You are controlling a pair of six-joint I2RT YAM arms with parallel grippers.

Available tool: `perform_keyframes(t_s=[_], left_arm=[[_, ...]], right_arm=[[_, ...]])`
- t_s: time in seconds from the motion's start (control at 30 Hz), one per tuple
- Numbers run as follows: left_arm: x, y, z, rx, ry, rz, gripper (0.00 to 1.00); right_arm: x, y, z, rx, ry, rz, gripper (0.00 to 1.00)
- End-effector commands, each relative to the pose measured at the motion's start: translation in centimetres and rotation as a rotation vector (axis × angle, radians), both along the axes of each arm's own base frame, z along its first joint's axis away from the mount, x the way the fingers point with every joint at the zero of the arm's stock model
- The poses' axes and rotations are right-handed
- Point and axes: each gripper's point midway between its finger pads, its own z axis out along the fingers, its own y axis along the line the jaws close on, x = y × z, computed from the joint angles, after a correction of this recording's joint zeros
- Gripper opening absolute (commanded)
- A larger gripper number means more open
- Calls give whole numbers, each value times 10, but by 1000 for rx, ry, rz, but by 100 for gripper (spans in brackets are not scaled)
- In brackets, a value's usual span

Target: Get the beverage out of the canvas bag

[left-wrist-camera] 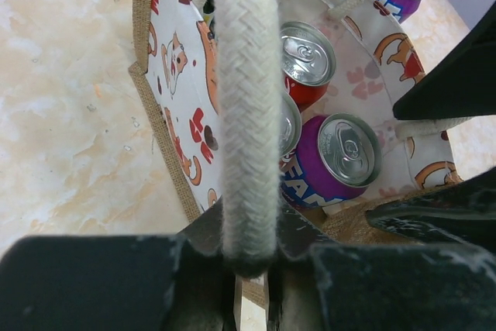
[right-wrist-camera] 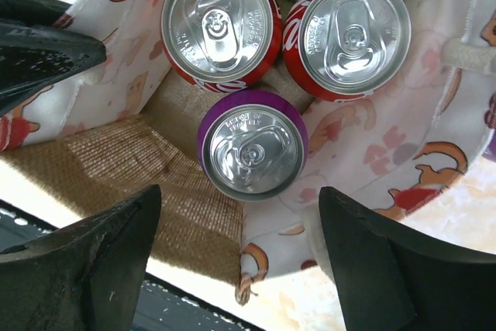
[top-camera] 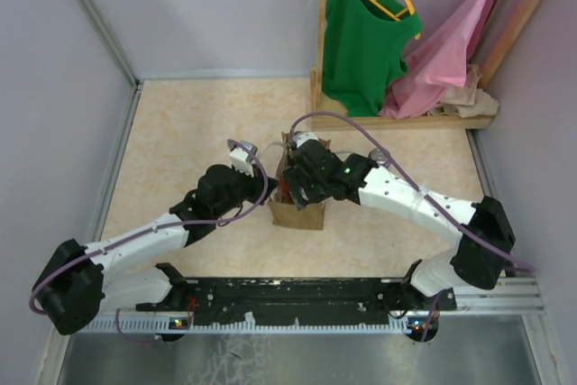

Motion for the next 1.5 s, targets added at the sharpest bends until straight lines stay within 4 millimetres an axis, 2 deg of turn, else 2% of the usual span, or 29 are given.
perform_keyframes(t_s=[0.0, 0.4, 0.57, 0.7, 0.73, 0.8, 0.93, 0.97, 1.03, 1.07, 1.17, 1.23, 1.33, 1.47], left_arm=[[-5, -7, 9, -42, -19, -35, 17], [-4, -16, 5, -47, -4, -67, 18], [-4, -16, 4, -45, -2, -67, 18], [-4, -16, 3, -45, 0, -66, 18], [-4, -16, 3, -46, 1, -66, 18], [-4, -16, 4, -46, 0, -65, 18], [-4, -15, 3, -43, 0, -62, 18], [-4, -15, 4, -42, -1, -60, 18], [-4, -13, 4, -36, -5, -59, 24], [-4, -13, 4, -35, -7, -58, 31], [-3, -9, 5, -28, -17, -43, 35], [-2, -7, 7, -29, -27, -34, 35], [-2, -6, 10, -25, -38, -32, 36], [0, -6, 10, -11, -47, -36, 36]], right_arm=[[-1, 5, -17, -23, 27, 14, 83], [0, 3, -51, -117, 76, 25, 82], [-2, -1, -62, -144, 88, 18, 76], [-2, -6, -74, -177, 101, 8, 66], [-2, -8, -77, -186, 101, 3, 63], [-1, -11, -81, -202, 97, -6, 49], [4, -14, -79, -221, 74, -28, 0], [7, -15, -75, -220, 60, -35, 0], [13, -14, -64, -202, 18, -43, 0], [15, -12, -56, -182, -6, -40, 0], [28, -7, -23, -116, -107, -52, 0], [37, -7, 7, -70, -186, -69, 0], [47, -7, 63, 38, -323, -95, 0], [54, -17, 131, 154, -479, -143, 0]])
